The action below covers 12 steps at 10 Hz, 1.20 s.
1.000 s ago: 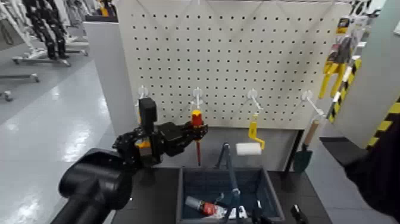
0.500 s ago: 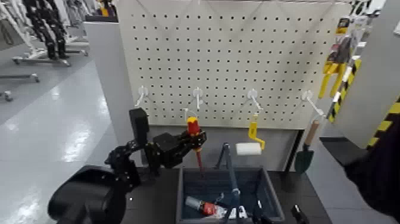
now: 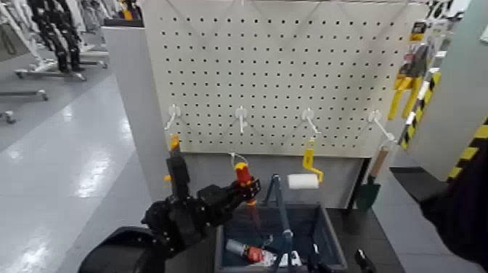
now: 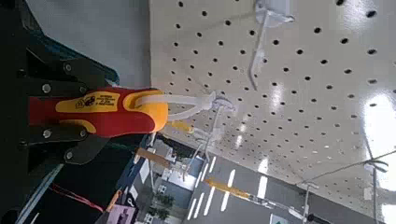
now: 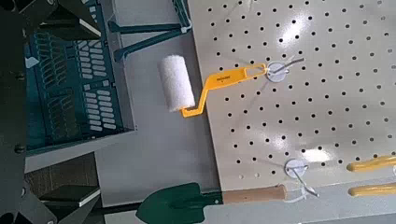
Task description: Put the red screwdriver into the crate.
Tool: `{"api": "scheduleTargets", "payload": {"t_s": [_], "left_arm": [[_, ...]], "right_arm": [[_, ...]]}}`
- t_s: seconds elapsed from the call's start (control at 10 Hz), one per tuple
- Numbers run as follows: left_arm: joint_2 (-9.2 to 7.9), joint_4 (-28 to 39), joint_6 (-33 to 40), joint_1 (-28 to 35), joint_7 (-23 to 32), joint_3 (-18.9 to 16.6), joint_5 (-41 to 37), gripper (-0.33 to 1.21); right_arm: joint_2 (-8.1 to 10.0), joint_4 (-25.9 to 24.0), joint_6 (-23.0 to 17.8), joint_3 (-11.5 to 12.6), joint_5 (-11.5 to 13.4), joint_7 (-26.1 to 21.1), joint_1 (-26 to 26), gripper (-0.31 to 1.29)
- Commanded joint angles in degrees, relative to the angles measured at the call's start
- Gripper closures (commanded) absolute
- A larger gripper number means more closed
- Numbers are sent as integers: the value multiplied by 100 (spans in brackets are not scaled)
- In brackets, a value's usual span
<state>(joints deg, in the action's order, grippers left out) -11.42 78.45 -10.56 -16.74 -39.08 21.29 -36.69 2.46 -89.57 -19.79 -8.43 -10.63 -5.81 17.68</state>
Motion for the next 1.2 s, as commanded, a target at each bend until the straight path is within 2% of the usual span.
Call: {"api": "scheduleTargets", "payload": {"t_s": [0.1, 0.3, 0.5, 0.6, 0.7, 0.8, 0.9, 1.2], "left_arm": [[17, -559, 370, -22, 252, 367, -488, 114], [26, -875, 511, -13, 604, 640, -1104, 114], [70, -1016, 239, -48, 911, 807, -1464, 113], [70, -1007, 36, -92, 938, 842, -1525, 106], [70, -972, -122, -110, 938, 877, -1692, 92], [61, -919, -131, -110, 938, 903, -1833, 45], [61, -884, -95, -110, 938, 912, -1877, 12], [52, -779, 151, -40, 946, 851, -2053, 18]], "right_arm": [[0, 9, -7, 0, -18, 1, -2, 13], [-9, 18, -7, 0, -27, 1, -2, 13], [-9, 18, -7, -9, -36, 9, -2, 13], [0, 18, -7, -18, -36, 9, -2, 13], [-9, 18, -7, -9, -44, 9, -2, 13], [-9, 18, -7, 0, -44, 9, -2, 13], [-18, 27, -16, 0, -44, 9, 7, 13], [-18, 18, -7, 0, -53, 27, 7, 13]]}}
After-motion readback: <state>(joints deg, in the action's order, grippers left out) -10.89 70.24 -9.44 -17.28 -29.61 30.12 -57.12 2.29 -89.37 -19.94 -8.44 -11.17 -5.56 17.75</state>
